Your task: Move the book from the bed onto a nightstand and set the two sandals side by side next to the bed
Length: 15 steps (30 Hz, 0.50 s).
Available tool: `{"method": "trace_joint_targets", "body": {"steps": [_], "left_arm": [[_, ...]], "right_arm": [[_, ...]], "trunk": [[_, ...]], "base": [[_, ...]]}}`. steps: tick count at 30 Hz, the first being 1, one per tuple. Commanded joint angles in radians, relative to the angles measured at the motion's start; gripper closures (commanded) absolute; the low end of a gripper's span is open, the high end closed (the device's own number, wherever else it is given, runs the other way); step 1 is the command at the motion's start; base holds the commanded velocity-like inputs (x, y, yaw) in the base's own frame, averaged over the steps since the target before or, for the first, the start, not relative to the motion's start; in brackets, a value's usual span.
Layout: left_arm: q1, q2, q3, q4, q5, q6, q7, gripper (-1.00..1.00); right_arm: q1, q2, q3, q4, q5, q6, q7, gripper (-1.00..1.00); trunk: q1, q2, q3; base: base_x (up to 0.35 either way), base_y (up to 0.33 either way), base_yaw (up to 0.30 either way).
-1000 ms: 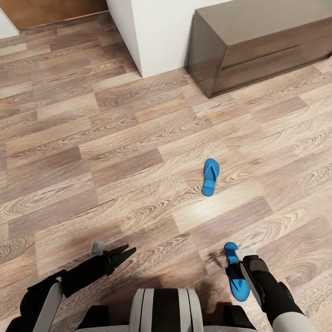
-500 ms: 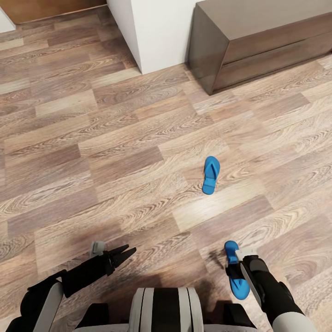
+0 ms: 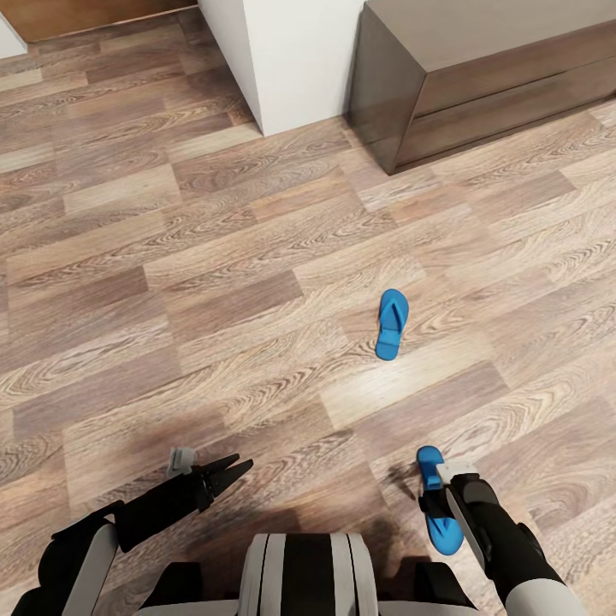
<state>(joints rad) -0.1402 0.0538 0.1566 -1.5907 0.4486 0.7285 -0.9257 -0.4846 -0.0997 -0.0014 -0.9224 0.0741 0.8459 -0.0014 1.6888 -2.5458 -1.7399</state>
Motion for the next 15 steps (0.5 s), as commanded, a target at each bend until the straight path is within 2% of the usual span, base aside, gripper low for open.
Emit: {"method": "trace_joint_targets", "body": {"steps": [1, 2, 15], "left_arm": [[-0.001, 0.0, 0.0, 0.0, 0.004, 0.006, -0.001, -1.0], [0.0, 0.0, 0.0, 0.0, 0.004, 0.006, -0.001, -1.0], [-0.001, 0.0, 0.0, 0.0, 0.004, 0.005, -0.001, -1.0]], "right_arm": [[0.0, 0.0, 0.0, -0.001, 0.007, 0.005, 0.003, -1.0], [0.0, 0.0, 0.0, -0.001, 0.007, 0.005, 0.003, 1.0], [0.0, 0.0, 0.0, -0.001, 0.007, 0.005, 0.003, 1.0]], "trunk": [[0.0, 0.0, 0.0], [0.0, 0.0, 0.0], [0.0, 0.0, 0.0]], "base": [[0.0, 0.0, 0.0], [0.0, 0.0, 0.0], [0.0, 0.0, 0.0]]}}
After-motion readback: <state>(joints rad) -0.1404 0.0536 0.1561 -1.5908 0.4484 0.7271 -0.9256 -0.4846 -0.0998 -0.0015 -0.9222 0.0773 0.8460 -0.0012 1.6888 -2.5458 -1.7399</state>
